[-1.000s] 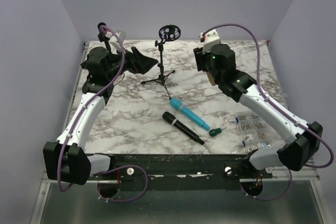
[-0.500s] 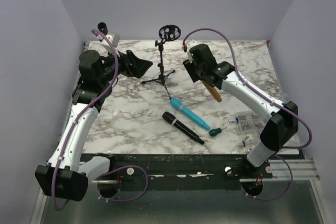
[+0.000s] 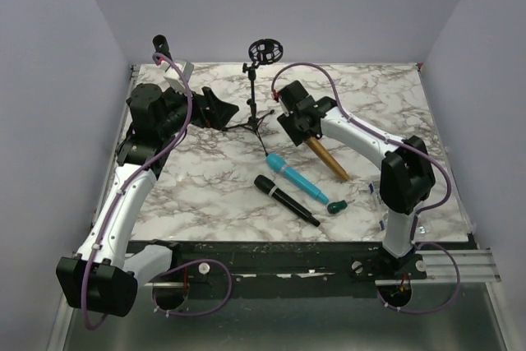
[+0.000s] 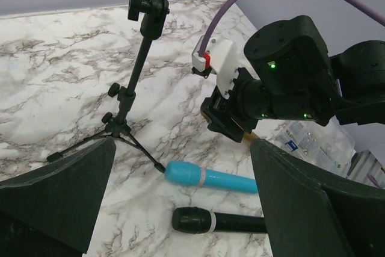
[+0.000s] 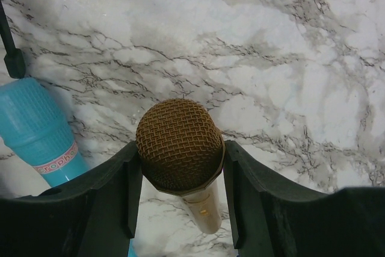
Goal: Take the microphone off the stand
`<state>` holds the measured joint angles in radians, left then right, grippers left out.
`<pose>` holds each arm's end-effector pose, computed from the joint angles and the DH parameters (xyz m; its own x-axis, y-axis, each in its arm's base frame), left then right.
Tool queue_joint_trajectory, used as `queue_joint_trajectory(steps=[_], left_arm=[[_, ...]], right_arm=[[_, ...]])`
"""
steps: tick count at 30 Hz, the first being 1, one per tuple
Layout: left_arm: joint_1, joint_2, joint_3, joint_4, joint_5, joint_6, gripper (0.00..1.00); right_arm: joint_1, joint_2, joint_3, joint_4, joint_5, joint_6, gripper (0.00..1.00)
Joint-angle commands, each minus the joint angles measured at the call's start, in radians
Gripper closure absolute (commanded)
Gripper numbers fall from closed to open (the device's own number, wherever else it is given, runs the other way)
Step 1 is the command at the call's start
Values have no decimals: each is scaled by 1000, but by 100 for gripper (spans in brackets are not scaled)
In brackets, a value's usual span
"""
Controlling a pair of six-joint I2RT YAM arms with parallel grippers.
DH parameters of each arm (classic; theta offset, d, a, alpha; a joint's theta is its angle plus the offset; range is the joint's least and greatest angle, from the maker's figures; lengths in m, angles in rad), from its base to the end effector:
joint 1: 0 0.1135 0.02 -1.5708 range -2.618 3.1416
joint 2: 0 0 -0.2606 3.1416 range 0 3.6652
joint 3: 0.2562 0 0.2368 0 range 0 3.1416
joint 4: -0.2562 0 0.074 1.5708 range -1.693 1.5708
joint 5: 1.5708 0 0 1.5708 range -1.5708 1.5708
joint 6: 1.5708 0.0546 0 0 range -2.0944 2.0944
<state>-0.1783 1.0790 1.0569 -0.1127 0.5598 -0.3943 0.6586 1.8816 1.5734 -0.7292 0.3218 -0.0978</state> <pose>0.2374 -0.0722 0.3820 -0.3788 -0.2625 -0.8875 0.5661 0.6929 -0.4466 0.3270 0.2312 0.2410 -0.6335 -0.6073 -0.4794 -0.5177 0.7932 -0.3207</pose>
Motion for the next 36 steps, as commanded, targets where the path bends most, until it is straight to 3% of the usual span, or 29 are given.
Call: queue_joint_trajectory(steps=[1,13,23,36], left_arm=[[-7,-28,-8,8,-15,16,3],[-13,-17,-14,13,-11,14,3],[-15,5,-15,15,-8,13,3],[-18,7,-17,16,-8,12,3]], right_arm=[[6,68,52,-41,-57,28,99],[7,144,8,28,-68,18,98],[10,196,-17,34,-67,8,79],[13,182,-38,46,-73,6,43]])
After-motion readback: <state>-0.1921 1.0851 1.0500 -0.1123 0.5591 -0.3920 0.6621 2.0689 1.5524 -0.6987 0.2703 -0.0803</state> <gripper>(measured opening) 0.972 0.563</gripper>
